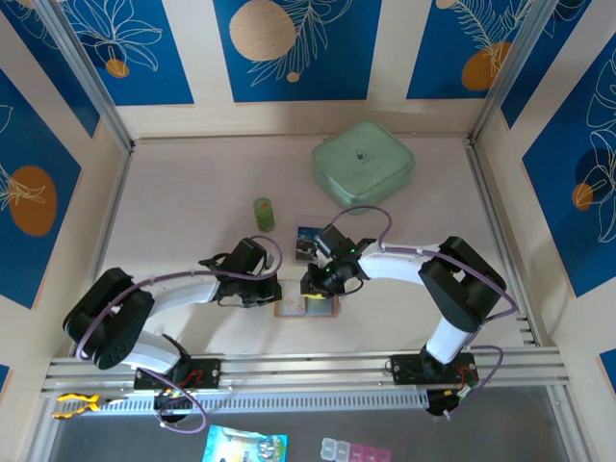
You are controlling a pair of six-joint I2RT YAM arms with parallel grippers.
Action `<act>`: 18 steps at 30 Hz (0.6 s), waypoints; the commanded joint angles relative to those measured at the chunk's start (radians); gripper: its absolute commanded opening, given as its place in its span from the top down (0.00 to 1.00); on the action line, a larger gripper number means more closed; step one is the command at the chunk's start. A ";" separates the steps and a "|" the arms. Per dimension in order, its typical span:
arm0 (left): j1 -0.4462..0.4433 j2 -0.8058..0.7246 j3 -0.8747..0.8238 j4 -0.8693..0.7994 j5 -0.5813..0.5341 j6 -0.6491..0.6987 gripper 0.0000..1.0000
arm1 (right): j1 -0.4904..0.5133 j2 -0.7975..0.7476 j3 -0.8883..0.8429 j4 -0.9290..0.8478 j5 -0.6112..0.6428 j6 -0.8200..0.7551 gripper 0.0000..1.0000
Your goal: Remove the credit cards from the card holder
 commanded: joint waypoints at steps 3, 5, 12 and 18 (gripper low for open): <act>0.006 -0.027 0.041 -0.039 0.023 0.006 0.99 | -0.002 -0.041 -0.033 0.025 -0.027 0.007 0.76; 0.004 -0.018 0.048 -0.028 0.034 0.007 1.00 | -0.005 -0.045 -0.042 0.035 -0.033 0.012 0.77; -0.004 0.037 0.064 -0.001 0.054 0.019 1.00 | -0.013 -0.047 -0.071 0.065 -0.046 0.024 0.77; -0.003 0.065 0.068 -0.065 0.007 0.049 1.00 | -0.016 -0.058 -0.105 0.139 -0.086 0.048 0.78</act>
